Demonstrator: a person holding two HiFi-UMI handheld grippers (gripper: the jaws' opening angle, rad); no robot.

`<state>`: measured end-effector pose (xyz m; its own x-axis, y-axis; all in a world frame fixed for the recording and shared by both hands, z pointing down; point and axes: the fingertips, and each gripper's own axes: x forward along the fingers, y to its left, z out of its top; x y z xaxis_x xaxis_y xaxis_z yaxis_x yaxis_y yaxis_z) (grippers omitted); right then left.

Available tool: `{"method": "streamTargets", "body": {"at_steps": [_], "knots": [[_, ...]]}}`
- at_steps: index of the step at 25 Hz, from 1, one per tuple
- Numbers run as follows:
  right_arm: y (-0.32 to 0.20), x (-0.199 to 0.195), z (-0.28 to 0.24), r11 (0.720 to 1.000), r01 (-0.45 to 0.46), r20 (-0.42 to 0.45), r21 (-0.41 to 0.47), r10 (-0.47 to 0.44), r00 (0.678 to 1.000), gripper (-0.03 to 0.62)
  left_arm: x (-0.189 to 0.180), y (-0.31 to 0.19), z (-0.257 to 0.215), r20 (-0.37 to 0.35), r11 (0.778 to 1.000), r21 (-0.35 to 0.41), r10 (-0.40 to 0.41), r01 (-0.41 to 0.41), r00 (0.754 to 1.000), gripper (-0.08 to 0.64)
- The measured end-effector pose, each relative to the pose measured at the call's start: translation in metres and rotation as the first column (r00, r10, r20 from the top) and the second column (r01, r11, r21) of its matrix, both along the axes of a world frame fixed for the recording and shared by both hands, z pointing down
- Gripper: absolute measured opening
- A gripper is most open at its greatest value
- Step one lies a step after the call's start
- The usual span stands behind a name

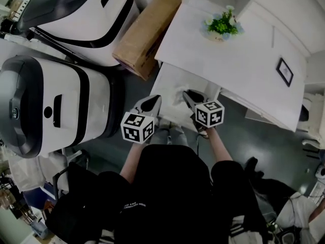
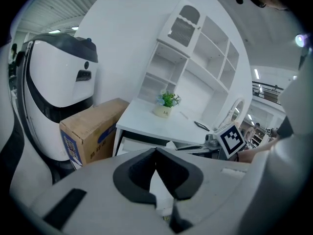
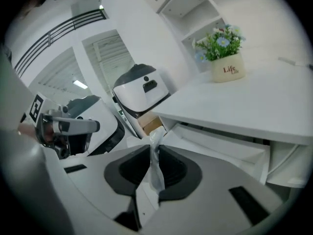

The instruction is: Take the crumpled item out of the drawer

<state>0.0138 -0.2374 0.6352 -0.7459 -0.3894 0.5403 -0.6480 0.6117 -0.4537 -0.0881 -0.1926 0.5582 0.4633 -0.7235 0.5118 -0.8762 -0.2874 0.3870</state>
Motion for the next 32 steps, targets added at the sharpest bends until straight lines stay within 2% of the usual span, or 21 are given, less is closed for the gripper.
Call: {"method": "streamTargets", "body": {"at_steps": [5,10,17,23,32], "knots": [[-0.001,0.013,-0.054,0.991,-0.078,0.109,0.113,0.066,0.992,0.046,0.003,0.001,-0.021,-0.008,0.996,0.088,0.018,-0.017,1.000,-0.002],[0.004,0.024,-0.096,0.974,-0.115,0.161,0.196,0.084,0.983,0.046,0.004,0.002,-0.044,-0.011,0.987,0.160,0.026,-0.024,1.000,-0.002],[0.012,0.040,-0.154,0.930,-0.189,0.241,0.316,0.114,0.964,0.046,0.000,0.008,-0.079,-0.012,0.967,0.256,0.022,-0.018,1.000,-0.003],[0.016,0.050,-0.196,0.891,-0.241,0.298,0.384,0.128,0.946,0.044,-0.005,0.008,-0.110,-0.003,0.943,0.334,0.008,-0.006,1.000,-0.002],[0.012,0.065,-0.248,0.825,-0.295,0.348,0.482,0.129,0.929,0.046,-0.017,0.005,-0.158,0.012,0.889,0.456,-0.041,0.031,0.999,-0.002]]}}
